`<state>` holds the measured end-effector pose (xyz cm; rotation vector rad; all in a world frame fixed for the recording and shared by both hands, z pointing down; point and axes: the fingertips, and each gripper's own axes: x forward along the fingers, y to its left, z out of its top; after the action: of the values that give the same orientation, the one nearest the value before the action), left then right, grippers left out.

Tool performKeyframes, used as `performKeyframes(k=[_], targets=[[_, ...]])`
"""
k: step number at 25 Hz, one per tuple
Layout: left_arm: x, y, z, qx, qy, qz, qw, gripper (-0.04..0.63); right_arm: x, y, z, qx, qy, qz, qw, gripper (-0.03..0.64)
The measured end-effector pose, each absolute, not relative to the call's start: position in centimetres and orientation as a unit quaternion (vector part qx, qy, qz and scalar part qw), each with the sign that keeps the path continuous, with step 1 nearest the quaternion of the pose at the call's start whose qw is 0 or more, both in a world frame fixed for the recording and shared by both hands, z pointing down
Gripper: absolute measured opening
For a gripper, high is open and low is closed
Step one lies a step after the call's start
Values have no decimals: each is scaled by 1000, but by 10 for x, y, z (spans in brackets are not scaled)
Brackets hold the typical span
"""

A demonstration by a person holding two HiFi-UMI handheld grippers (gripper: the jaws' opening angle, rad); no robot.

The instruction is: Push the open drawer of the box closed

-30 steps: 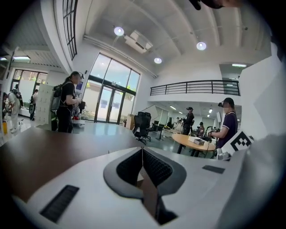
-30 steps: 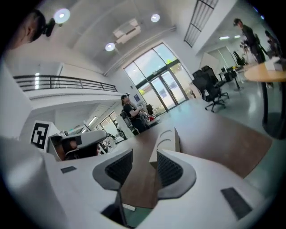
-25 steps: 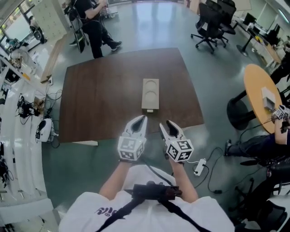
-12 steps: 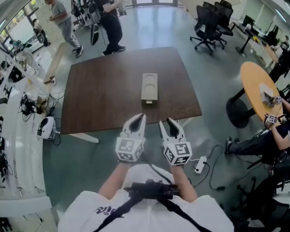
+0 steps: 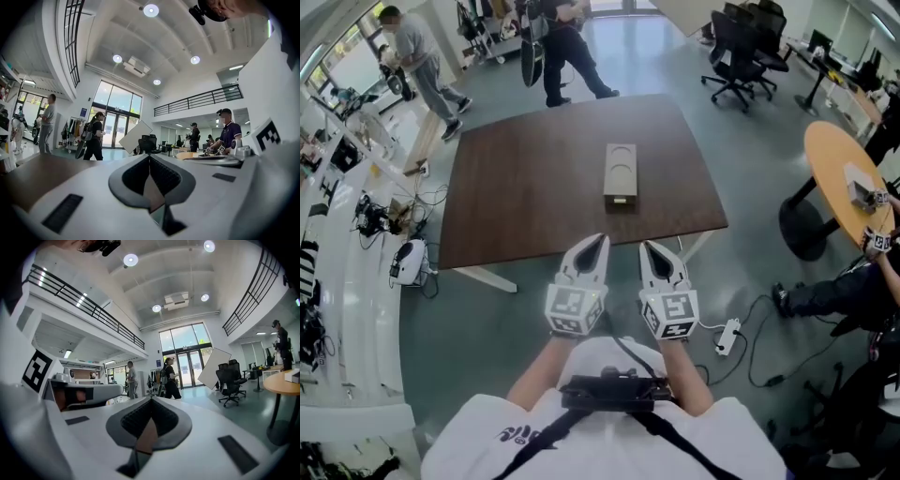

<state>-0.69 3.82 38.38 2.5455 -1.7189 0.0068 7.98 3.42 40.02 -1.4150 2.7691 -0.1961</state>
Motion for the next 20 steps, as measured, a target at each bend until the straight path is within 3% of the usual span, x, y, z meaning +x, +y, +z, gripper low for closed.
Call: performKeyframes(k=[20], targets=[[17, 49, 392, 853, -520, 24, 20, 11, 106, 36, 403, -507, 861, -40, -3, 6]])
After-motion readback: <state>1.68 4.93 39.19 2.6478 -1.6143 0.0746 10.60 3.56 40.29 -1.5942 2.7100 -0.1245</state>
